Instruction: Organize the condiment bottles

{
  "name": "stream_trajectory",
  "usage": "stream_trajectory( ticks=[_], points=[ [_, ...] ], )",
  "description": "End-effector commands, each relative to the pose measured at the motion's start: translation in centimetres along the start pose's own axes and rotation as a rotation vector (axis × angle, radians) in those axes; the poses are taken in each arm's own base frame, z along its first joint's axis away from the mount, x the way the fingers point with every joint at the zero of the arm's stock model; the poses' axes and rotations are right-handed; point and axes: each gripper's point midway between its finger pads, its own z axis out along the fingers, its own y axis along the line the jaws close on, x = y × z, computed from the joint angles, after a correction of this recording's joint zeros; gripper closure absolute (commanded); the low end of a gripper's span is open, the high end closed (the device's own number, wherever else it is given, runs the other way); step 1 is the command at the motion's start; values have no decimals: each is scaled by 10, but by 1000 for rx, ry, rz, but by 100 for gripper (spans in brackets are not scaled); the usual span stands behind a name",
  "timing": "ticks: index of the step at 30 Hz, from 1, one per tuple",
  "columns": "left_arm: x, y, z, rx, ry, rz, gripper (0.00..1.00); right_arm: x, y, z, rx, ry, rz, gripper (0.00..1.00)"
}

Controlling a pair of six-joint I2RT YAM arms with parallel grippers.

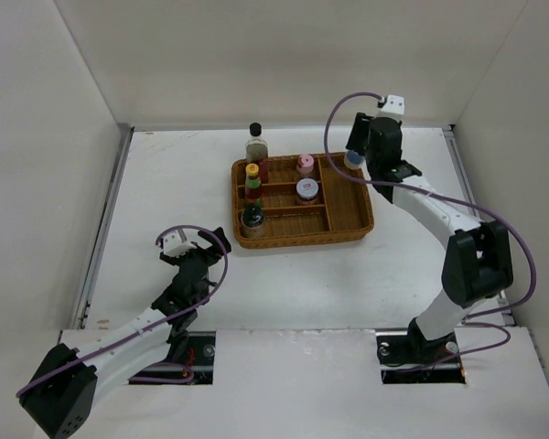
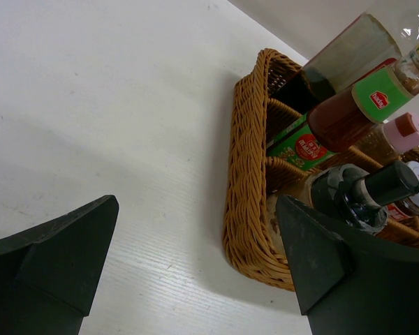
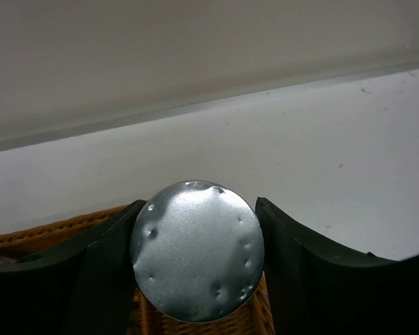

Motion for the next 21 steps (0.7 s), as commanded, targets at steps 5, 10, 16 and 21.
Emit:
stream_trajectory(
  ticks=[5,10,16,21],
  points=[
    [-3,-5,-2,31,-18,-23,0,-26,40,19,-58,-93,16,51],
    [-3,-4,-2,31,-19,-24,0,1,55,34,-73,-46,-5,50],
    [-4,-4,-2,28,-21,-24,0,40,60,47,-67,-2,-12,49],
    [-2,-5,-1,28,-13,-18,0,47,54,38,-53,-3,5,23]
  ],
)
